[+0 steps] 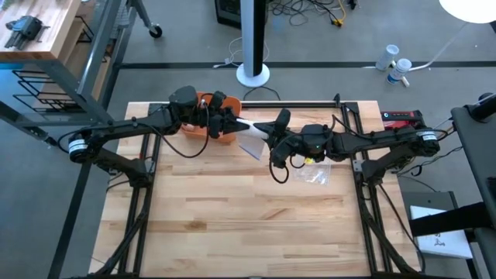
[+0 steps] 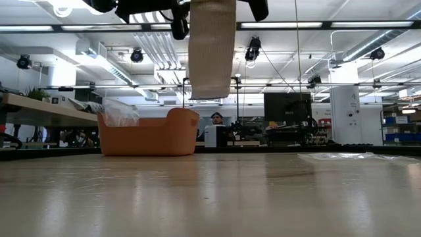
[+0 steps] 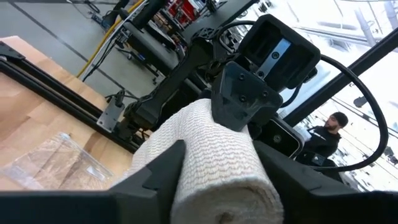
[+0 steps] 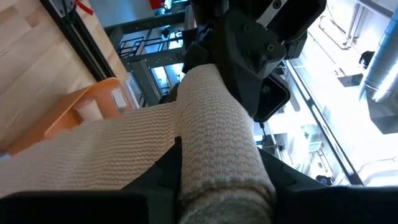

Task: Roll bandage
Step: Roll the white bandage

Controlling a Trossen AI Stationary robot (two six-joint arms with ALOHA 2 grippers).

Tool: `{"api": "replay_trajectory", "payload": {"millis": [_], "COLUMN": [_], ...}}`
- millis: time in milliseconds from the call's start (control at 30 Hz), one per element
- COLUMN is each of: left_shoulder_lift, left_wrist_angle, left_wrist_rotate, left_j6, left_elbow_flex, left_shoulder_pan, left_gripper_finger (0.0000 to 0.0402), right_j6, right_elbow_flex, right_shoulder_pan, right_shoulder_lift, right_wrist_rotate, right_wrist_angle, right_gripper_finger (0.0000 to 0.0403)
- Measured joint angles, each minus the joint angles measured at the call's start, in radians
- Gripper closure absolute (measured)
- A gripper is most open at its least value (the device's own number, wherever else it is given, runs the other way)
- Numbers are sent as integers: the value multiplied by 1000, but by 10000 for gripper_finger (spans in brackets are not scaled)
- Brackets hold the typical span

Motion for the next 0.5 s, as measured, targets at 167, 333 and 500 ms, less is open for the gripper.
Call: {"api": "replay_trajectory", "payload": {"millis": [167, 333, 500], "left_shoulder_lift": [0, 0, -4], "left_wrist_angle": [0, 1, 36], "left_wrist_rotate": [17, 39, 33], "left_j6": [32, 75, 142], "left_elbow_flex": [0, 0, 2], "left_shoulder_pan": [0, 0, -1], "left_gripper_finger": [300, 320, 323], "right_j6": [0, 58, 280], "right_elbow_flex": [0, -1, 33], "right_shoulder_pan": [1, 17, 53], "right_shoulder_lift": [0, 0, 1], "right_wrist_rotate": [-3, 0, 59], "right_wrist_angle": [-3, 4, 7], "right_gripper_finger": [287, 269, 221]}}
